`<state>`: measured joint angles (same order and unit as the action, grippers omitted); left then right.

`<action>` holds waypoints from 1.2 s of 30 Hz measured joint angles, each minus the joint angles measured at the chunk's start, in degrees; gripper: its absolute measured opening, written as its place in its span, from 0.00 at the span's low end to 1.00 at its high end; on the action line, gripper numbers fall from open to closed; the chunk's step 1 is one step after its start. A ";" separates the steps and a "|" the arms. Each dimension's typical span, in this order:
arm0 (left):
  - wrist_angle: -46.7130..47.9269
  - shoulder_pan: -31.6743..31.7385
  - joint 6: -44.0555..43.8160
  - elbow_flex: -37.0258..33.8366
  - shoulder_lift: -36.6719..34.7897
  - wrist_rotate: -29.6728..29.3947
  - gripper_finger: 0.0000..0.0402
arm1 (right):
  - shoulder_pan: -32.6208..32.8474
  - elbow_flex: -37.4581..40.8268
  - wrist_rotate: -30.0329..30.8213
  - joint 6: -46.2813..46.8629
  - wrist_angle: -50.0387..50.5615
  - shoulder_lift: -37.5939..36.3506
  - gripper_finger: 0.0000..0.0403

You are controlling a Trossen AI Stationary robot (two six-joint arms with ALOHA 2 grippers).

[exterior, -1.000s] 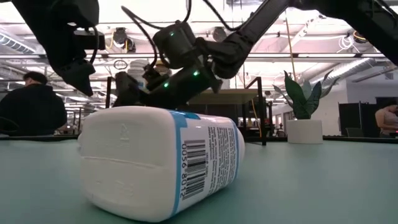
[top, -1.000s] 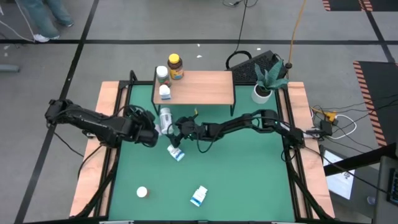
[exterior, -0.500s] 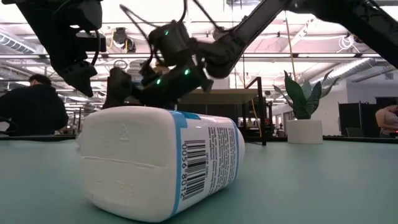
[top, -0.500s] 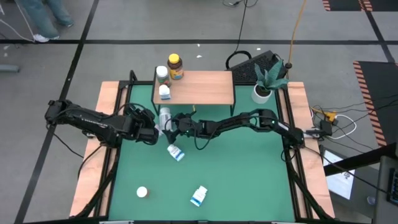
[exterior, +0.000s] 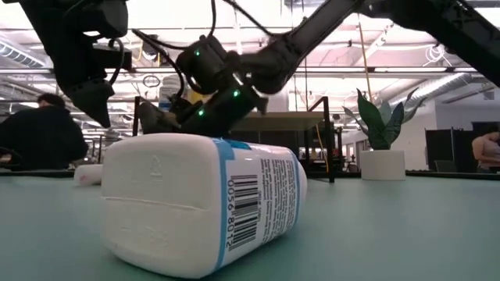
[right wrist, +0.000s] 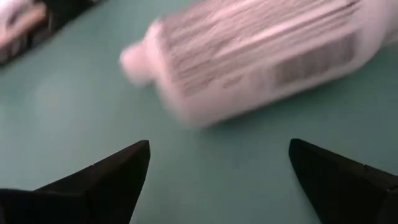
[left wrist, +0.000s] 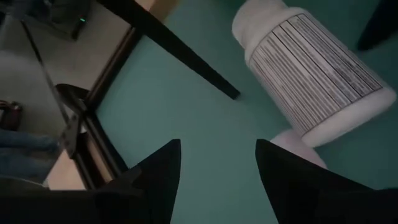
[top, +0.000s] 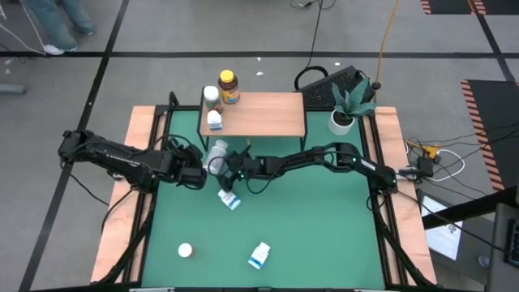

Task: Pick and place medicine bottles onto shelf by color
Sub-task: Put the white violet medicine bottle on the shelf

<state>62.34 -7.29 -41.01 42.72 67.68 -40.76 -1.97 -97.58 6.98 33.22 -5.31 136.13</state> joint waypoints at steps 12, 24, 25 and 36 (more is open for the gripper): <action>-18.41 -0.02 3.57 0.00 0.07 3.38 0.53 | 8.68 3.02 14.87 -12.71 17.52 -14.53 0.94; -29.81 2.75 2.91 -3.63 4.99 10.22 0.53 | 8.31 33.35 21.44 -7.46 3.06 -39.55 0.94; -30.60 3.18 3.84 -3.63 5.35 10.65 0.53 | 8.20 36.35 21.44 -6.87 0.01 -41.47 0.94; -36.22 4.98 7.01 -3.58 5.46 16.80 0.69 | 6.72 56.75 19.88 -0.98 -23.43 -50.62 0.94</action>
<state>26.13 -2.31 -34.00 39.13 73.14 -23.96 4.75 -40.83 26.86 32.24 -28.73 85.52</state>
